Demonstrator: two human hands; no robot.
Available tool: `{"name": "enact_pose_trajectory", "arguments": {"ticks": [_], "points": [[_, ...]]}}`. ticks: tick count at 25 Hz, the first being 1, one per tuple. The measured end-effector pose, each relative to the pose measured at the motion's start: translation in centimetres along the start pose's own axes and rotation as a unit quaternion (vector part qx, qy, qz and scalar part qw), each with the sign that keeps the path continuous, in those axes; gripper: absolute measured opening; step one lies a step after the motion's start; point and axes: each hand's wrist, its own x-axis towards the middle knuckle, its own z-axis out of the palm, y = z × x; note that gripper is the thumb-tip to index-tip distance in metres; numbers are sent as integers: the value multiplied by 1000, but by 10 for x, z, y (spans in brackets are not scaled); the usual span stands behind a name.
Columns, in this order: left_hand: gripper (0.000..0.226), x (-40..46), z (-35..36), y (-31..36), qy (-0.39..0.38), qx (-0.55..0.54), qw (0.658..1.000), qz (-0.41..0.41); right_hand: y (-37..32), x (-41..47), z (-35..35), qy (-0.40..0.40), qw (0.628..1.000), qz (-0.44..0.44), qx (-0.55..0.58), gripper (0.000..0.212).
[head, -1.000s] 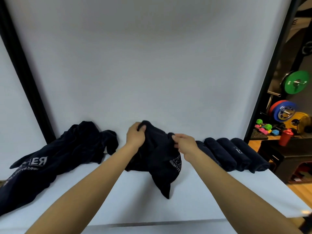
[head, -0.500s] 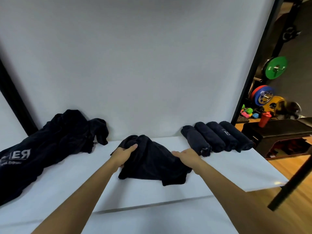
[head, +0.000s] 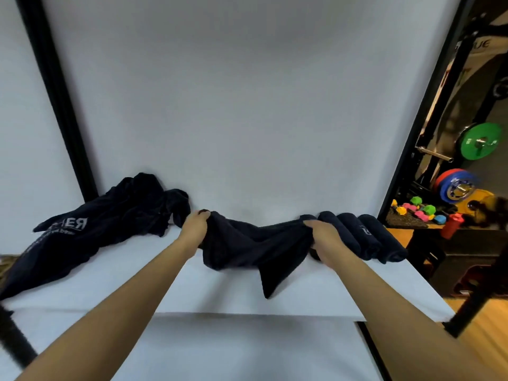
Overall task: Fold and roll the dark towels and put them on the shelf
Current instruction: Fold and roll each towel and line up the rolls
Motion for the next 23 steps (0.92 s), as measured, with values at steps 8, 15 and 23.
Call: {"name": "enact_pose_trajectory", "arguments": {"ticks": [8,15,23], "points": [[10,-43,11,57,55,-14,997,49,-53,-47,-43,-121,992,22,42,14],[44,-40,12,11,-11,119,992,27,3,-21,-44,-166,980,97,-55,42],[24,11,-14,105,36,91,980,171,-94,3,-34,1,986,-161,44,37]]}}
